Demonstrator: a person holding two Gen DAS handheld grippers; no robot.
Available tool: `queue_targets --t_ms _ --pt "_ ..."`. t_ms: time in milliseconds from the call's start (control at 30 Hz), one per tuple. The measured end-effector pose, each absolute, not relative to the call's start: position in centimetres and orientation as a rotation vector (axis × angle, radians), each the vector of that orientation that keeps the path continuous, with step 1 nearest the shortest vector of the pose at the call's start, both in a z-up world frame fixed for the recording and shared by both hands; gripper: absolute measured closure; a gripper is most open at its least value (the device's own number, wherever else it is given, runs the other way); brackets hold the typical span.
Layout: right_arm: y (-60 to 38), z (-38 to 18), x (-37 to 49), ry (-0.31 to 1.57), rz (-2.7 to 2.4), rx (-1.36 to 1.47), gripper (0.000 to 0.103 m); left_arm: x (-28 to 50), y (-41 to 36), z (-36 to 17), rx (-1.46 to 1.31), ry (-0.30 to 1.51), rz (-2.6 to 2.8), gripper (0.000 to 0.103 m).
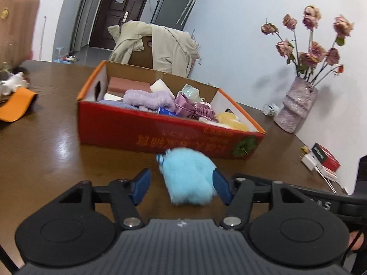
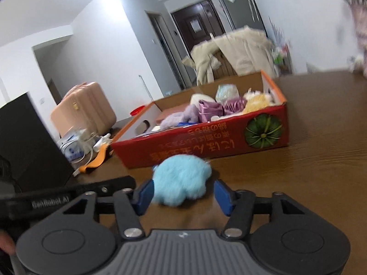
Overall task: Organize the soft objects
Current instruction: 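Grasp the light-blue fluffy puff with both grippers, then carry the light-blue puff with both grippers over the box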
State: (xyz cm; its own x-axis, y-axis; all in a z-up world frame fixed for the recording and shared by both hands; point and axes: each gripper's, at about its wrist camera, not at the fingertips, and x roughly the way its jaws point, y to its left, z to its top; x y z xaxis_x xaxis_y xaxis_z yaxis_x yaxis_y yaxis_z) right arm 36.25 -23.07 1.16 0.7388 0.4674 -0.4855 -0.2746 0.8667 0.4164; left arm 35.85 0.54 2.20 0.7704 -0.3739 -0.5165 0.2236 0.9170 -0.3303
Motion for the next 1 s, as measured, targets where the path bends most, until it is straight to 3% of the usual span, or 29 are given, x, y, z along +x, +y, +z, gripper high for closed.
queue_targets --t_ms 33,100,200,1000 --pt "-22.9 0.7 37.4 0.622 0.417 0.334 0.050 36.9 0.4 1.8 -0.264 0.624 -0.332 0.045" --pt "-22.6 -0.2 39.2 0.642 0.413 0.342 0.057 38.9 0.5 0.5 -0.314 0.675 -0.337 0.061" --pt "-22.4 -1.4 40.7 0.660 0.417 0.371 0.061 39.9 1.3 -1.2 -0.420 0.704 -0.408 0.071" --pt "-22.8 -2.3 40.7 0.655 0.486 0.397 0.072 39.7 1.8 -1.7 -0.462 0.702 -0.436 0.073"
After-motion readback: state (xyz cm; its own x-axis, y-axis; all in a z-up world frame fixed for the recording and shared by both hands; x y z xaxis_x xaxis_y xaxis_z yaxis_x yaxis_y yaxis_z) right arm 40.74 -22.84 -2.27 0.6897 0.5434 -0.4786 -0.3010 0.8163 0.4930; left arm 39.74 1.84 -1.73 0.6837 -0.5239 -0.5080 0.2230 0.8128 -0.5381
